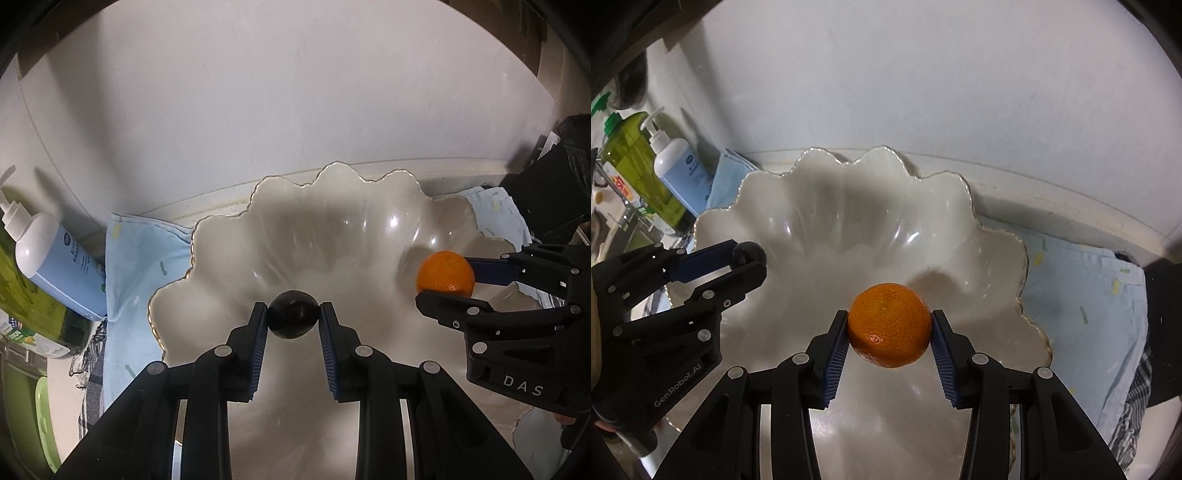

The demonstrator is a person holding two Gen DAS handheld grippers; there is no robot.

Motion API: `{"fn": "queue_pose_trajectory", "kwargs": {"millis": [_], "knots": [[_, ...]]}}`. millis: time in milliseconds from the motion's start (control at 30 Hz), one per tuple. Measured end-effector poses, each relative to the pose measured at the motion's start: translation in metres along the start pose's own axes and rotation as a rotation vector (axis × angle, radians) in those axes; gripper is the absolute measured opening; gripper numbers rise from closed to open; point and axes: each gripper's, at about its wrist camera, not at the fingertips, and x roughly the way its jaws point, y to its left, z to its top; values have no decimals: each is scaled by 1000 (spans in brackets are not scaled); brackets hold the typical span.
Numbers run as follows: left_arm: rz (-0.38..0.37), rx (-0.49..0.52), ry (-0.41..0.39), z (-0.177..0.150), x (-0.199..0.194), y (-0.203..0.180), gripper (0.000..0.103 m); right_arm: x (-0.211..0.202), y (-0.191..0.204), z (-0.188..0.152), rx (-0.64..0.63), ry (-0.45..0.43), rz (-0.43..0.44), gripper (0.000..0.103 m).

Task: Organize fruits
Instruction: 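Carry the mandarin and plum into the white bowl and open both tools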

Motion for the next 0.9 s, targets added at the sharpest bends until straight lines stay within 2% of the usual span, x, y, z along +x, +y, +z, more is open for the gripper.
{"fn": "queue_pose_trajectory", "kwargs": {"millis": [100,167,200,267,333,533,900], "knots": [[0,-1,14,0,3,0,29,3,1,0,-6,8,-14,45],[-6,-3,22,0,5,0,38,4,0,0,-1,15,-11,46],[-4,-6,20,-1,4,0,47,5,-1,0,6,22,-10,46],[1,-7,12,-1,2,0,48,5,-1,0,12,19,-5,57],[8,-9,6,-1,-1,0,56,0,-1,0,10,-2,-25,58],[33,-22,-23,-4,-19,6,70,-19,1,-2,0,-48,-52,65],[66,-19,-156,-20,-85,2,85,-78,14,-15,-2,-200,-80,65]]}}
